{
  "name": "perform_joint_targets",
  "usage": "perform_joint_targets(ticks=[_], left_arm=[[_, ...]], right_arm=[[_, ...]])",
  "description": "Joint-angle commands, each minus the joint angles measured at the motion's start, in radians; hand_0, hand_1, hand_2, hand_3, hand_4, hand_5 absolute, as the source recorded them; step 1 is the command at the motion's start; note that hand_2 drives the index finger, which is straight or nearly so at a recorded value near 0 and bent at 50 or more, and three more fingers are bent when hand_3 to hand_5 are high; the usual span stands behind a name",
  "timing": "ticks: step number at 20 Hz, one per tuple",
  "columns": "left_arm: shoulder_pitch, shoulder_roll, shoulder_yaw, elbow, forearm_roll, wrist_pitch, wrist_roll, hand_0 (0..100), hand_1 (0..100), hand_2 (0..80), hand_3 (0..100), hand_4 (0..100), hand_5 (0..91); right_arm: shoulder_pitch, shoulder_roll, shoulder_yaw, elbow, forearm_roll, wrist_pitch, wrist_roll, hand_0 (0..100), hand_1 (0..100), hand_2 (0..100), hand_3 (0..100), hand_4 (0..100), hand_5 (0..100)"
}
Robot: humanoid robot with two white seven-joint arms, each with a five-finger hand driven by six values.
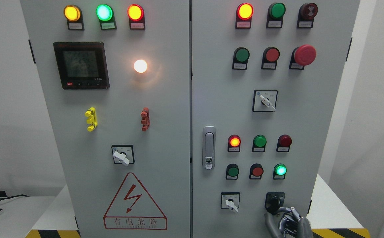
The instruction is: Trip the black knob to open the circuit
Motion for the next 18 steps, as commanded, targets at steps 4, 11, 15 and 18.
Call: perform_joint_targets(ticks=[4,11,15,18], left_arm=[[0.000,-0.001,0.000,0.000,0.005,0.000,0.001,12,39,0.0,0,0,0.0],[0.000,-0.001,0.000,0.000,0.005,0.000,0.001,12,39,0.0,0,0,0.0],[0.000,0.001,0.000,0.000,0.005,0.000,0.001,12,39,0.0,0,0,0.0],[0.000,-0.001,0.000,0.000,0.005,0.000,0.001,12,39,0.0,0,0,0.0]], right_arm=[[0.000,0.000,-0.032,0.014,0.000,0.002,0.000,34,72,49,96,100,100],[-0.004,-0.002,-0.034,0.019,0.000,0.002,-0.002,34,72,49,96,100,100],[-0.004,-0.002,-0.034,0.020,0.000,0.002,-0.002,34,72,49,96,100,100],[-0.004,-0.003,-0.035,0.022,0.000,0.000,-0.002,34,72,49,96,100,100]])
